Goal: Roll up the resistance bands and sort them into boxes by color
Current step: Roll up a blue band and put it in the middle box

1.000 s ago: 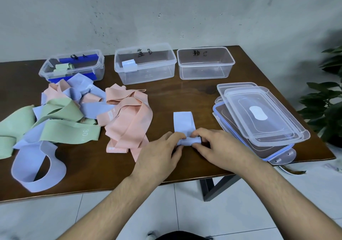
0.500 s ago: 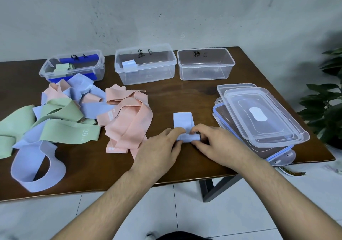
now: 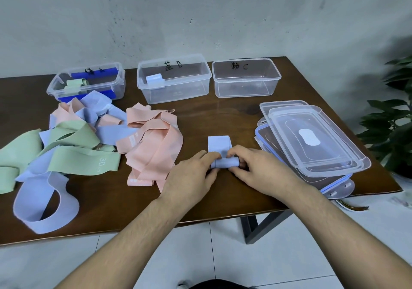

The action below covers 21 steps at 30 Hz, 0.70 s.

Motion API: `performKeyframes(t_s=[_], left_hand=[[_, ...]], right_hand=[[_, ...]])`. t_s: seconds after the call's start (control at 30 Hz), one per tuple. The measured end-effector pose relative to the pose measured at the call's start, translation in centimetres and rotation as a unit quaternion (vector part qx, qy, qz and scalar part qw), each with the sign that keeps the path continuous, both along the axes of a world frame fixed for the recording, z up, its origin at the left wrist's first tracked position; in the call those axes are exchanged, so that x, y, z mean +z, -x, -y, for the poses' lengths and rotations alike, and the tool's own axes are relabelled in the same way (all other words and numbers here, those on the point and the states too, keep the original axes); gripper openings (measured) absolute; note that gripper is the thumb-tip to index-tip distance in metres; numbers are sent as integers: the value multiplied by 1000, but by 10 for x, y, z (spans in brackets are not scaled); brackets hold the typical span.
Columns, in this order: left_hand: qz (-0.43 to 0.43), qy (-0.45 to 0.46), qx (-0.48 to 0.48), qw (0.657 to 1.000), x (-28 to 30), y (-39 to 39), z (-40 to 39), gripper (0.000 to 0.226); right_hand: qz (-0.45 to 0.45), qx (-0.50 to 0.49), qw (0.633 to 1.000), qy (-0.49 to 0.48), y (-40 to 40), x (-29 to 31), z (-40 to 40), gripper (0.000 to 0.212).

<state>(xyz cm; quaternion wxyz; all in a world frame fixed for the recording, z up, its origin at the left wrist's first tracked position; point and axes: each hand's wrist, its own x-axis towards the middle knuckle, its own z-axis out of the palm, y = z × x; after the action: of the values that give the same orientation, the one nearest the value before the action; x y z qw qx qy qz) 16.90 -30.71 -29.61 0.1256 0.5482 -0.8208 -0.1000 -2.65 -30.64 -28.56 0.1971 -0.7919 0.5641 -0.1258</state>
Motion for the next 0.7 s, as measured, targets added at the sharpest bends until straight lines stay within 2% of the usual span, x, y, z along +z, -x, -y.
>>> performKeyframes(t_s=[0.17, 0.43, 0.7], left_hand=[[-6, -9, -12, 1000, 5, -1, -8, 36], [4, -22, -33, 999, 11, -5, -33, 31], [-54, -28, -15, 998, 7, -7, -35, 22]], right_hand=[[-5, 13, 1000, 2, 3, 0, -9, 25], [2, 43, 999, -14, 10, -2, -35, 14], [15, 30, 999, -38, 10, -3, -30, 26]])
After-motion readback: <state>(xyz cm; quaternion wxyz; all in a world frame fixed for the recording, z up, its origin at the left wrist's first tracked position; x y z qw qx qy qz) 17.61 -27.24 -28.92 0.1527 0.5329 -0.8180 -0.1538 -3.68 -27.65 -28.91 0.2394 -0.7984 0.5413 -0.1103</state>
